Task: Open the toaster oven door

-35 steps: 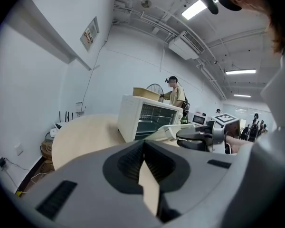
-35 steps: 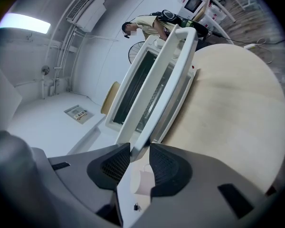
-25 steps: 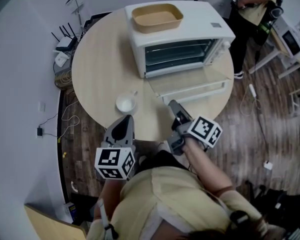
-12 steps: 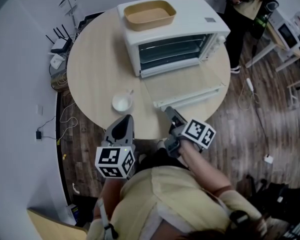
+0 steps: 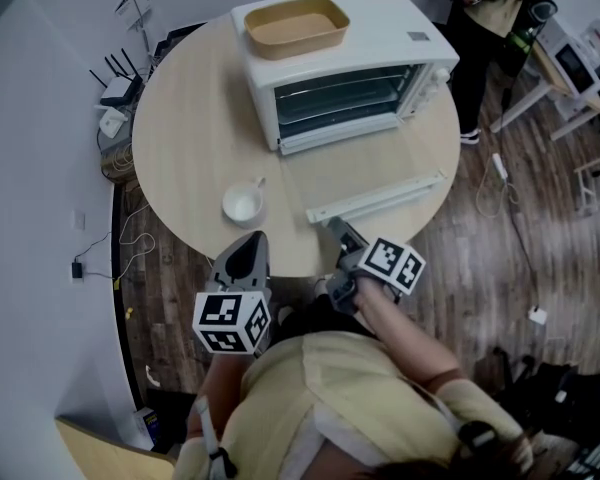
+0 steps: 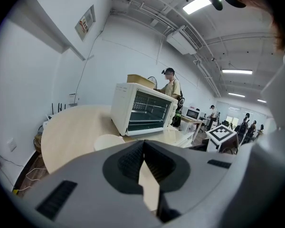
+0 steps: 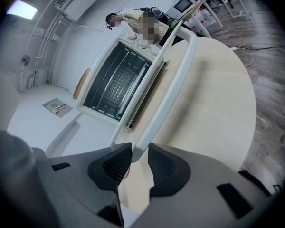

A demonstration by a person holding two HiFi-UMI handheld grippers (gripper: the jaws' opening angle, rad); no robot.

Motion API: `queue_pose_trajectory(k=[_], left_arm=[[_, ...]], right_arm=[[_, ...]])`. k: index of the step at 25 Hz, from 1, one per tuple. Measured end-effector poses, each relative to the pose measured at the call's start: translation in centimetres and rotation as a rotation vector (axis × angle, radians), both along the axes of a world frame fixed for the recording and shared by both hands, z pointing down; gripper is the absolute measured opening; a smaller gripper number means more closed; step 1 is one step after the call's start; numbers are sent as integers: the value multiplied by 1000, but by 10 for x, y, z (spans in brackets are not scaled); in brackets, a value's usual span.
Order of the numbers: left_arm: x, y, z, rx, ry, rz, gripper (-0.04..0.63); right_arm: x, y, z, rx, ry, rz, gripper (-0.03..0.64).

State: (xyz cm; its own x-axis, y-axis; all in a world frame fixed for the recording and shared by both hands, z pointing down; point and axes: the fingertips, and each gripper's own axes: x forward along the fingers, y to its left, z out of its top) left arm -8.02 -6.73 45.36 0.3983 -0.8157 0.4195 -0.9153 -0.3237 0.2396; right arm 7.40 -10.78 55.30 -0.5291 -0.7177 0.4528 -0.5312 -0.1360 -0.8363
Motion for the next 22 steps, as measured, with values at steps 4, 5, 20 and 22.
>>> queue_pose_trajectory(k=[4, 5, 20, 22], left_arm=[[0, 1, 9, -19, -1, -4, 3], [-1, 1, 12, -23, -1, -8, 3], [-6, 4, 32, -74, 18, -40, 3], [-7, 5, 34, -78, 21, -45, 3]], right_arm=[[1, 0, 13, -27, 10, 1, 109], [1, 1, 17, -33, 12, -1, 109], [1, 2, 43, -94, 26, -20, 109], [2, 3, 44, -101, 20, -19, 109]])
